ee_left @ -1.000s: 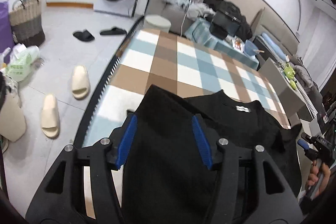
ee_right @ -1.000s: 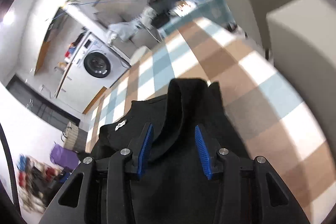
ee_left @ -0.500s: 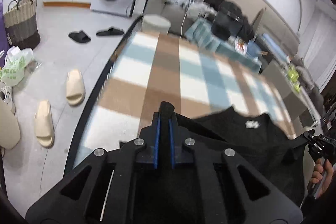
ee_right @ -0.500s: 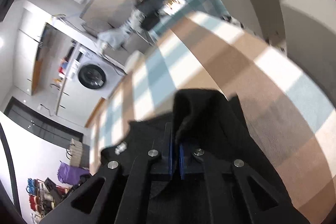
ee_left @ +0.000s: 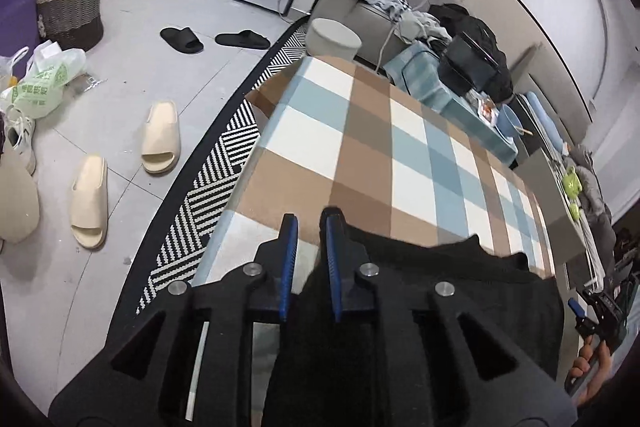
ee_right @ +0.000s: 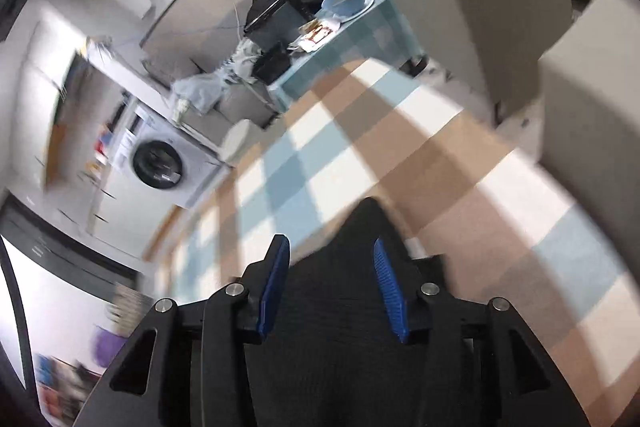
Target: Fold small clothes
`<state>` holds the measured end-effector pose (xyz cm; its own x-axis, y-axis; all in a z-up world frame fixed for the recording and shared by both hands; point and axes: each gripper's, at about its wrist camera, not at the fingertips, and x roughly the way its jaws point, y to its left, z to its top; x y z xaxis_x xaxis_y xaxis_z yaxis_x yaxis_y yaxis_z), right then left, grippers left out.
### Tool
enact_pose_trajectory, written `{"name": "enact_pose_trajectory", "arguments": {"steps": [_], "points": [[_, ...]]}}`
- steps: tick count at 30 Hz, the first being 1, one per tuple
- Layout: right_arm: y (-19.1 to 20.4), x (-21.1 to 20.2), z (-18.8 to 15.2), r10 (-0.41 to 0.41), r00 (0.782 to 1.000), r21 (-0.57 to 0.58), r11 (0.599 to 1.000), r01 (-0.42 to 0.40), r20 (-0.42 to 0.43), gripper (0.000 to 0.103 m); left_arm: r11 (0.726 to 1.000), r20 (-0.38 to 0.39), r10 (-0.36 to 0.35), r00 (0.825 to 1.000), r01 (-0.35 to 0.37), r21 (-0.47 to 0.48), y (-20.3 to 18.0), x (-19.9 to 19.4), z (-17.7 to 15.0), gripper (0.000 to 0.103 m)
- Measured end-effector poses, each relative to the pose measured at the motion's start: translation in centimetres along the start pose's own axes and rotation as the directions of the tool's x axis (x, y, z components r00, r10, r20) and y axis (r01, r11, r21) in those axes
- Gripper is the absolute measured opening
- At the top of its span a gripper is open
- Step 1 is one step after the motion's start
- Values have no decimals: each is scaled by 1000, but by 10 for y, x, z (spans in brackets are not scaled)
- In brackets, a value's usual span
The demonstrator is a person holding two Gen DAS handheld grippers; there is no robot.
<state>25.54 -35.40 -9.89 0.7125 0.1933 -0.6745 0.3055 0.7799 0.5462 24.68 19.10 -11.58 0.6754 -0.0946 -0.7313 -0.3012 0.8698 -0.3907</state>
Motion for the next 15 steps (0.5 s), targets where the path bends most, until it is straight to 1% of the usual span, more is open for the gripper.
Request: {"name": "enact_pose_trajectory", "arguments": {"steps": [1, 3, 5, 6, 7, 9, 11, 13, 14, 15], "points": [[-6, 0, 1, -29, 1000, -9, 1000, 29, -5, 45, 1000, 1, 2, 1000, -2, 15, -3, -1, -2, 12], [-16, 5, 1, -63, 997, -12, 998, 63, -38, 45, 999, 1, -4, 1000, 4, 41, -9, -4, -7, 18], [-20, 12, 0, -72, 995, -29, 997, 71, -67, 45, 998, 9, 4, 1000, -4, 63, -15, -6, -12, 26], [-18, 16, -1, -89, 993, -61, 995, 84, -81, 45, 997, 14, 13, 1000, -14, 77, -18, -7, -14, 28], [-16, 18, -2, -97, 992, -83, 992, 91, -78, 45, 996, 16, 19, 1000, -20, 87, -20, -10, -18, 31], [-11, 23, -3, -96, 993, -112, 990, 89, -68, 45, 995, 8, 21, 1000, -22, 97, -23, -11, -21, 31], [-8, 27, -4, -78, 995, -112, 991, 71, -59, 45, 994, -4, 18, 1000, -17, 108, -26, -13, -27, 31], [-5, 32, -3, -84, 996, -119, 990, 78, -42, 45, 993, -11, 20, 1000, -19, 117, -28, -16, -33, 31], [-4, 36, -2, -90, 995, -125, 989, 84, -50, 45, 992, -13, 23, 1000, -21, 124, -30, -19, -36, 31], [-4, 40, -2, -87, 995, -131, 988, 79, -56, 40, 991, -7, 28, 1000, -27, 133, -32, -23, -40, 31]]}}
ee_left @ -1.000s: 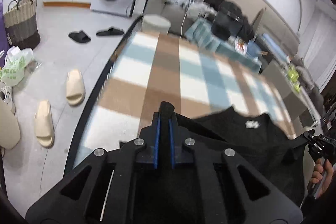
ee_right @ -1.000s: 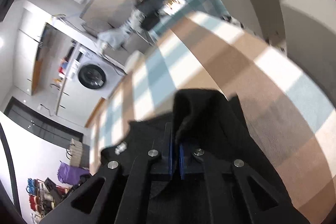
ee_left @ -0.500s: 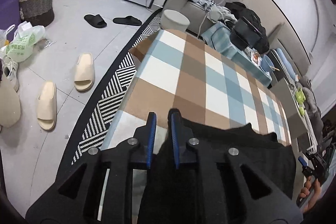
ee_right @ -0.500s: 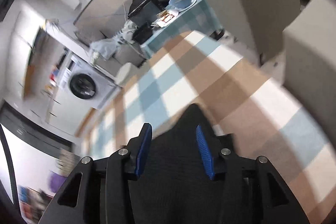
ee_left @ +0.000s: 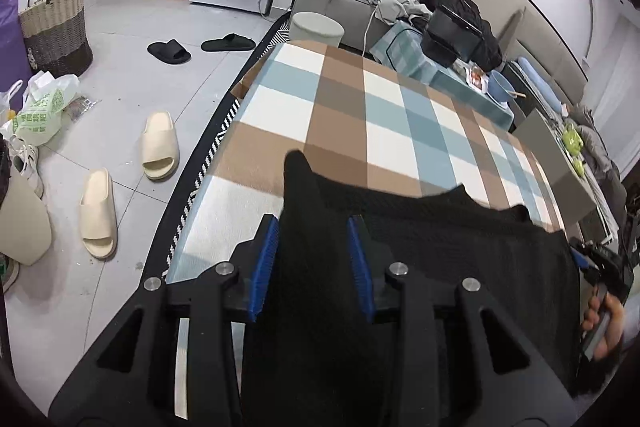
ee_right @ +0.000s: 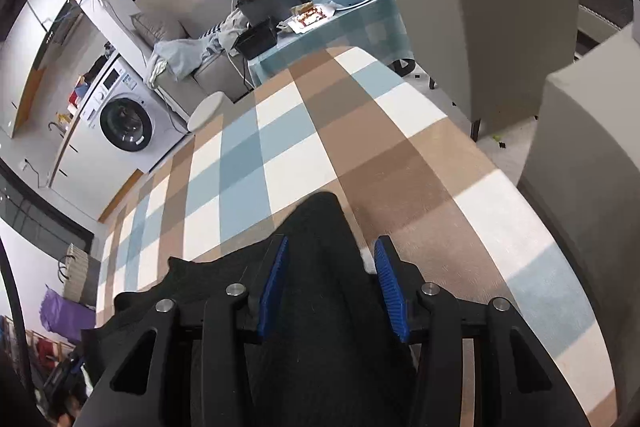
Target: Fold small clothes
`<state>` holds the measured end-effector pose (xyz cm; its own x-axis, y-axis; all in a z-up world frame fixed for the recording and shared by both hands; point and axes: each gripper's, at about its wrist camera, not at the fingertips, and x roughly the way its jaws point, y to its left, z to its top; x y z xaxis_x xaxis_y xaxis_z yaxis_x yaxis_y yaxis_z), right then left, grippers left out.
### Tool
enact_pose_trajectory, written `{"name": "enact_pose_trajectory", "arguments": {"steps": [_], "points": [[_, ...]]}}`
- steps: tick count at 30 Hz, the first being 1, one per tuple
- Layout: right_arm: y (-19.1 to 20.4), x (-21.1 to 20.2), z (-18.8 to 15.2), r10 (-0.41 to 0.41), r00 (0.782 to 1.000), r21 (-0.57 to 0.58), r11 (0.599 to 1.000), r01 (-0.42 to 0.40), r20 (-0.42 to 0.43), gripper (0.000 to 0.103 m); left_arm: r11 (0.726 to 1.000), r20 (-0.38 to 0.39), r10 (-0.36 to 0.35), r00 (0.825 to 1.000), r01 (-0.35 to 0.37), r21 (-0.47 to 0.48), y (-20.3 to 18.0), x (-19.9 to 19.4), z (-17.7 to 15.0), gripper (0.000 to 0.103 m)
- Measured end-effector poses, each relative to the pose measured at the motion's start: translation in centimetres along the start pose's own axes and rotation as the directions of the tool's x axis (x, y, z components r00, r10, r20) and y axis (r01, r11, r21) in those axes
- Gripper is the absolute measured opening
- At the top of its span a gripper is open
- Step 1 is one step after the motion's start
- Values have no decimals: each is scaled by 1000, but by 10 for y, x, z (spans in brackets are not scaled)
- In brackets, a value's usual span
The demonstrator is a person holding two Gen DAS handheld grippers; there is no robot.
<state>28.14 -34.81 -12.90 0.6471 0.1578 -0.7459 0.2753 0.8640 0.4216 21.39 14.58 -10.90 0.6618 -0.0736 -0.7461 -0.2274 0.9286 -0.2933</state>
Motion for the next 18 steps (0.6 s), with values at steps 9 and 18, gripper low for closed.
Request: {"name": "enact_pose_trajectory", "arguments": {"steps": [9, 18], "points": [[5, -24, -3, 25, 993, -87, 996, -15, 115, 4, 999, 39, 46, 998, -46, 2, 5, -44, -35, 31], [15, -65, -24, 69, 994, -93, 994, -61, 84, 39, 997, 56, 77, 996, -78, 18, 4, -84, -78, 35]]}}
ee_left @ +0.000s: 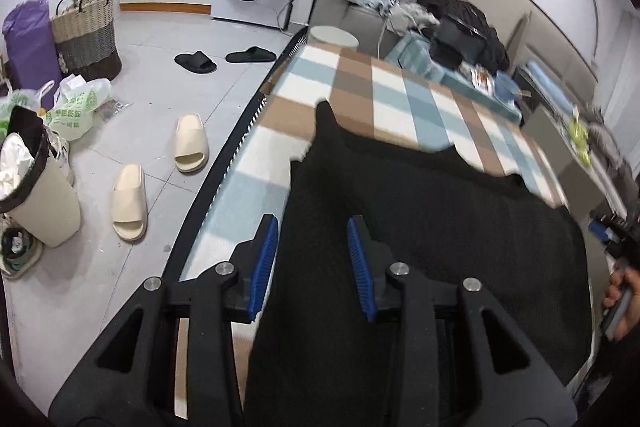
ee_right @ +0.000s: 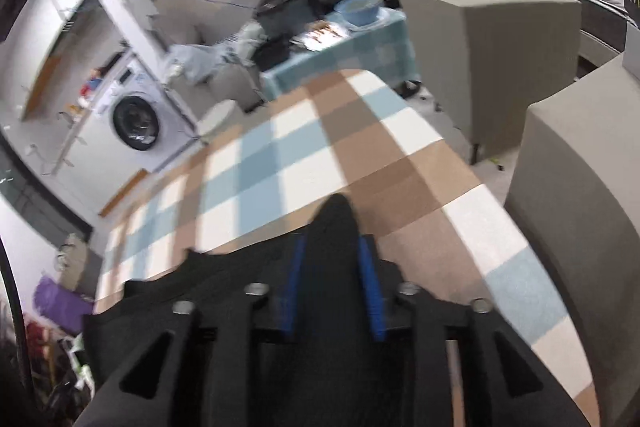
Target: Fold small clothes
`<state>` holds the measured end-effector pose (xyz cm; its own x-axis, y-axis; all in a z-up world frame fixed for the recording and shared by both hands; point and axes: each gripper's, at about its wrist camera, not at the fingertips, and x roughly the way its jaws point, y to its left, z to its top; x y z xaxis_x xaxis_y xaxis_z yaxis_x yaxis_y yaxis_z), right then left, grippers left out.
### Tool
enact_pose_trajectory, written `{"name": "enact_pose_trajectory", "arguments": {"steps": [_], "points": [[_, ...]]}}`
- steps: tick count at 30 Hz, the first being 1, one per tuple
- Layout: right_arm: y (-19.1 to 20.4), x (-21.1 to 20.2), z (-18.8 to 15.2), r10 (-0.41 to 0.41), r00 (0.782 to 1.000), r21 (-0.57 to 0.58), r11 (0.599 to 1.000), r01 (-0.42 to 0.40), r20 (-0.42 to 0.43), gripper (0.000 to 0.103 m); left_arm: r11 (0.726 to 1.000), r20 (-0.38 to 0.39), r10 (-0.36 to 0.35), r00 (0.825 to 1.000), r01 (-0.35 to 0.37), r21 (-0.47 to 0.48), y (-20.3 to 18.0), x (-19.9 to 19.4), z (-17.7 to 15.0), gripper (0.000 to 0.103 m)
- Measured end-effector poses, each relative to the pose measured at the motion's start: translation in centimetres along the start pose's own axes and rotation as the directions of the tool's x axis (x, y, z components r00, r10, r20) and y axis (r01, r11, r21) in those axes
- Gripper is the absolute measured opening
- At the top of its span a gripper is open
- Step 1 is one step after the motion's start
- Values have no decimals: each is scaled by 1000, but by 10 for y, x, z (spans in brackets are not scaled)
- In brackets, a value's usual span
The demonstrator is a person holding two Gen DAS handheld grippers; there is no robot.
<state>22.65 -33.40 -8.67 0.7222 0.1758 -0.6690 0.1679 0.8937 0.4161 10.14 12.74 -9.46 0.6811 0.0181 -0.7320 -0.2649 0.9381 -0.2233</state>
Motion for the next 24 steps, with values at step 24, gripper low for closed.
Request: {"name": "enact_pose_trajectory", "arguments": {"steps": [24], "points": [[-52, -47, -89, -96, 991, -90, 992, 88, -95, 55, 998, -19, -27, 999, 26, -56, 28, -14, -43, 2]]}}
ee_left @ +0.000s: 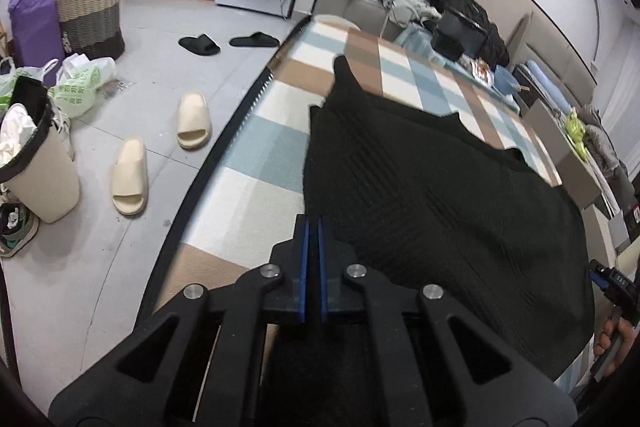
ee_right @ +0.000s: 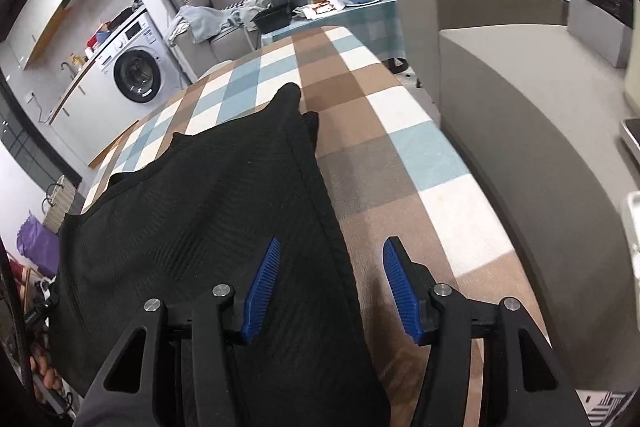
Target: Fold small clothes
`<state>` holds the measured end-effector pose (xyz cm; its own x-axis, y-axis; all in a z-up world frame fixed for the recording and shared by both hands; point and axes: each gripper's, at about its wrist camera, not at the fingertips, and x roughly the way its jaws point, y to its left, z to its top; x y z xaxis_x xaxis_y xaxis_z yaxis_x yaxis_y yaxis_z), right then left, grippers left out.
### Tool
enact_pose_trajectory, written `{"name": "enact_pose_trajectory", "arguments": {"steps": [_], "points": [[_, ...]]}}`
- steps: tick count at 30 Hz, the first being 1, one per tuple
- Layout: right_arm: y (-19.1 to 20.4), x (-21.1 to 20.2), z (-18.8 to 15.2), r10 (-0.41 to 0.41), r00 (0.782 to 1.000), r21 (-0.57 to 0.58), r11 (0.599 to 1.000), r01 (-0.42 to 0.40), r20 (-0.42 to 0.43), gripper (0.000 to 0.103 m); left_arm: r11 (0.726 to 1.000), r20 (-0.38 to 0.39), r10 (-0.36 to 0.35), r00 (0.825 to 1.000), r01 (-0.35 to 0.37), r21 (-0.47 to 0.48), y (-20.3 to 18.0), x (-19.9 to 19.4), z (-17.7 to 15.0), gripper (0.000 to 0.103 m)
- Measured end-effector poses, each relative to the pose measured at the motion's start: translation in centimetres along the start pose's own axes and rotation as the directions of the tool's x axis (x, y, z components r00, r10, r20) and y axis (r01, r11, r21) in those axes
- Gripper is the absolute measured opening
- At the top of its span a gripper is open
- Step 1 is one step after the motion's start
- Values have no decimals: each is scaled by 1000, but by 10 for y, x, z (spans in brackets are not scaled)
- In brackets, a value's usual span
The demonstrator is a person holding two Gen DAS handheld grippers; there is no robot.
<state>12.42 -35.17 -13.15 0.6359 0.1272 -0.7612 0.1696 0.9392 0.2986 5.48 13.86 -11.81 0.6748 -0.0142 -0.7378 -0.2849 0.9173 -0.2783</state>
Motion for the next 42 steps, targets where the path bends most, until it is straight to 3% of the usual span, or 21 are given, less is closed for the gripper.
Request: {"name": "enact_pose_trajectory", "arguments": {"steps": [2, 3, 4, 6, 7, 11, 16, 18, 19, 21, 23, 26, 29, 32, 34, 36, 39, 40, 42], "points": [[1, 8, 2, 22, 1000, 0, 1000, -22, -12, 55, 1000, 0, 21, 1000, -21, -1, 5, -2, 0, 2], [3, 11, 3, 19, 1000, -2, 1000, -19, -15, 49, 999, -7, 34, 999, -34, 0, 7, -1, -1, 2], [5, 14, 4, 18, 1000, -9, 1000, -18, -12, 42, 999, -17, 32, 999, -32, -3, 8, -1, -2, 2], [11, 13, 5, 39, 999, -35, 999, -39, -5, 9, 999, -22, 35, 999, -35, -13, 11, 0, -3, 2], [14, 8, 4, 57, 998, -46, 997, -57, 16, 6, 999, -23, 36, 999, -36, -12, 12, 0, -4, 2], [16, -18, 4, 38, 989, -64, 998, -29, 146, 5, 999, -24, 42, 999, -42, -12, 12, 1, -3, 2], [13, 3, 6, -40, 998, -55, 998, 44, 57, 6, 999, -44, 54, 998, -54, -6, 11, 7, -4, 2], [13, 3, 4, -16, 999, -56, 998, 19, 46, 13, 998, -45, 64, 997, -64, -7, 10, 5, -5, 4], [11, 1, 3, 24, 999, -44, 999, -23, 35, 16, 998, -49, 58, 997, -59, -11, 10, 2, -6, 7], [5, -5, -3, 68, 997, -22, 997, -67, 29, 35, 999, -53, 47, 997, -48, -21, 11, -4, -10, 15], [0, -12, -12, 82, 996, -8, 997, -82, 29, 38, 999, -50, 46, 998, -48, -27, 12, -11, -16, 29], [-7, -19, -29, 88, 996, 12, 996, -88, 12, 39, 997, -30, 79, 996, -80, -3, 10, -24, -30, 35], [-13, -23, -46, 120, 993, 39, 992, -119, -11, 39, 998, -41, 56, 998, -57, -14, 8, -33, -44, 40], [-14, -23, -55, 140, 990, 36, 990, -139, -12, 39, 999, -50, 32, 998, -33, -14, 5, -39, -58, 40], [-11, -26, -56, 134, 991, 18, 991, -134, 0, 32, 999, -50, 48, 998, -48, -6, 3, -42, -65, 40], [-6, -33, -56, 156, 987, -8, 988, -156, 26, 9, 998, -54, 55, 997, -55, -3, 2, -44, -70, 40], [5, -56, -58, 223, 970, -96, 972, -214, 92, 6, 998, -52, 54, 997, -54, -11, 3, -49, -76, 40], [6, -59, -58, 213, 972, -103, 974, -203, 100, 6, 998, -47, 54, 997, -54, -10, 4, -51, -77, 40], [0, -52, -57, 111, 991, -90, 990, -104, 73, 6, 999, -31, 50, 998, -50, -9, 5, -57, -77, 40]]}}
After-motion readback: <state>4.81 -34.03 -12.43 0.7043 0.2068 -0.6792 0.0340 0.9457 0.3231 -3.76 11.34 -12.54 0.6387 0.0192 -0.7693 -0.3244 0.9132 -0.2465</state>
